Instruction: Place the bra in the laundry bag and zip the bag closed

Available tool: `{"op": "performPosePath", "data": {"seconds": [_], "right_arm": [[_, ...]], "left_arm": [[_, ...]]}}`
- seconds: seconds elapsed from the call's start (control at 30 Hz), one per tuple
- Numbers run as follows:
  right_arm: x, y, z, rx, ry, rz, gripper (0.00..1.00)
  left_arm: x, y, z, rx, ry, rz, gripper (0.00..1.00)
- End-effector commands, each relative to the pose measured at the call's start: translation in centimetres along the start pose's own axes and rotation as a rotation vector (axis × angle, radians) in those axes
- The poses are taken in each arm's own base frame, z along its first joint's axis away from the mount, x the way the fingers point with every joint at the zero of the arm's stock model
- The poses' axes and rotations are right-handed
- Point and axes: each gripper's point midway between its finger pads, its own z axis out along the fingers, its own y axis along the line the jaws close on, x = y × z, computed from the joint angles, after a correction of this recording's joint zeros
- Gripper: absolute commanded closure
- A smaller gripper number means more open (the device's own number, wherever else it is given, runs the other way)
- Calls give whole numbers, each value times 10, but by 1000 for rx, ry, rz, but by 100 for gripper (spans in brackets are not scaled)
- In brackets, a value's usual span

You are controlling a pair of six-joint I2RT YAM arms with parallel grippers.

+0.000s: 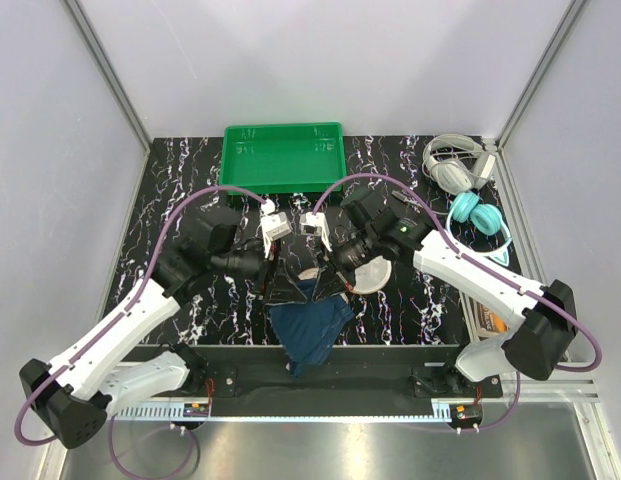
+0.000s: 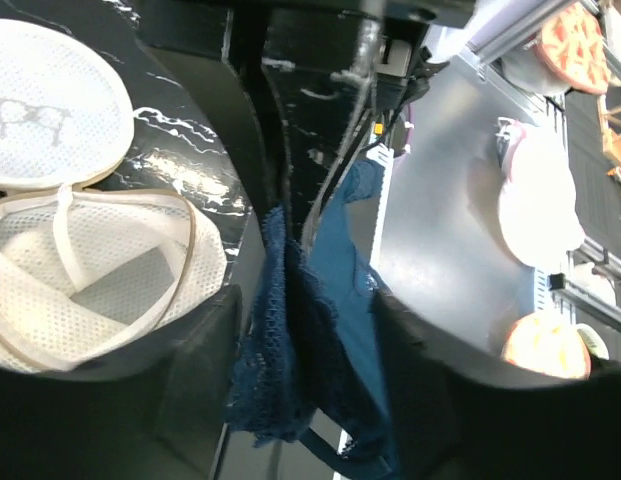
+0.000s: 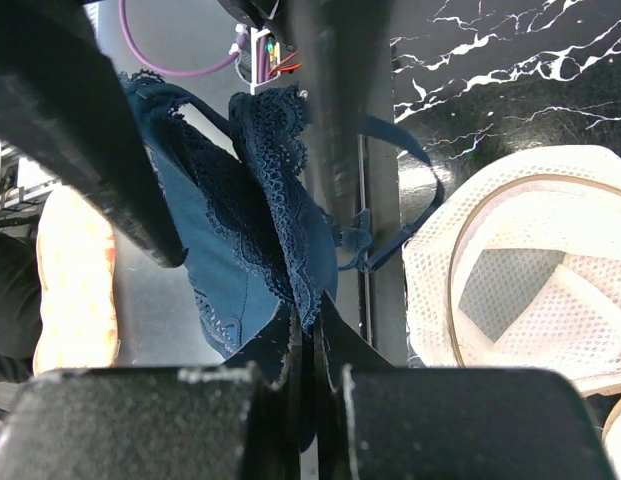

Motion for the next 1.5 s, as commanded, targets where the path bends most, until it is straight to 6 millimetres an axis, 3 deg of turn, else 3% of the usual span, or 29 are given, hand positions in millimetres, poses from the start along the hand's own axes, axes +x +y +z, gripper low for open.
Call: {"op": "performPosePath", "data": {"seconds": [0.0, 0.03, 0.1, 0.13, 0.2, 0.23, 0.27, 0.33, 0.37, 0.43, 0.47, 0.5, 0.53, 0.6, 0.63, 0.8, 0.97, 1.1, 1.47], "right_arm": [[-23, 17, -14, -3, -58, -85, 100], [-25, 18, -15, 2, -64, -92, 100], [-31, 21, -19, 9, -78, -102, 98], [-31, 16, -20, 48, -79, -99, 76], [-33, 9, -24, 113, -94, -74, 55], [-32, -1, -25, 173, -97, -60, 36], [-38, -4, -30, 221, -132, -46, 27], [-36, -32, -38, 396, -173, 13, 1], [-48, -33, -47, 442, -246, 32, 0], [-48, -48, -56, 548, -317, 69, 0], [-64, -42, -67, 556, -421, 63, 0], [-57, -49, -67, 584, -445, 94, 0], [-72, -44, -76, 586, -535, 57, 0], [-69, -43, -70, 553, -570, 60, 0], [-80, -37, -70, 516, -620, 14, 0], [-93, -11, -45, 283, -640, -151, 0], [-115, 11, -36, 121, -708, -299, 0], [-127, 25, -33, 30, -761, -374, 0], [-156, 25, -34, 65, -786, -460, 0]], "left_arm": [[0, -9, 4, 75, 12, -1, 53], [1, -9, 4, 78, 17, -8, 73], [-2, -5, 4, 44, 13, -11, 99], [-4, -1, 2, 13, 6, -8, 100], [-18, 12, -6, -113, -39, 2, 100], [-31, 15, -18, -169, -89, 11, 100], [-38, 23, -25, -236, -127, -4, 100], [-58, 29, -49, -337, -229, -7, 100], [-64, 35, -59, -396, -273, -31, 100], [-74, 45, -82, -502, -356, -63, 100], [-80, 46, -97, -563, -426, -83, 100], [-83, 48, -106, -602, -465, -100, 100], [-85, 56, -121, -683, -519, -125, 100], [-92, 45, -139, -706, -624, -149, 100], [-94, 46, -148, -743, -667, -160, 100], [-110, 17, -172, -698, -844, -156, 100], [-126, -11, -200, -688, -986, -78, 100], [-132, -24, -210, -664, -1043, -49, 100], [-150, -64, -202, -505, -1034, 155, 100]]}}
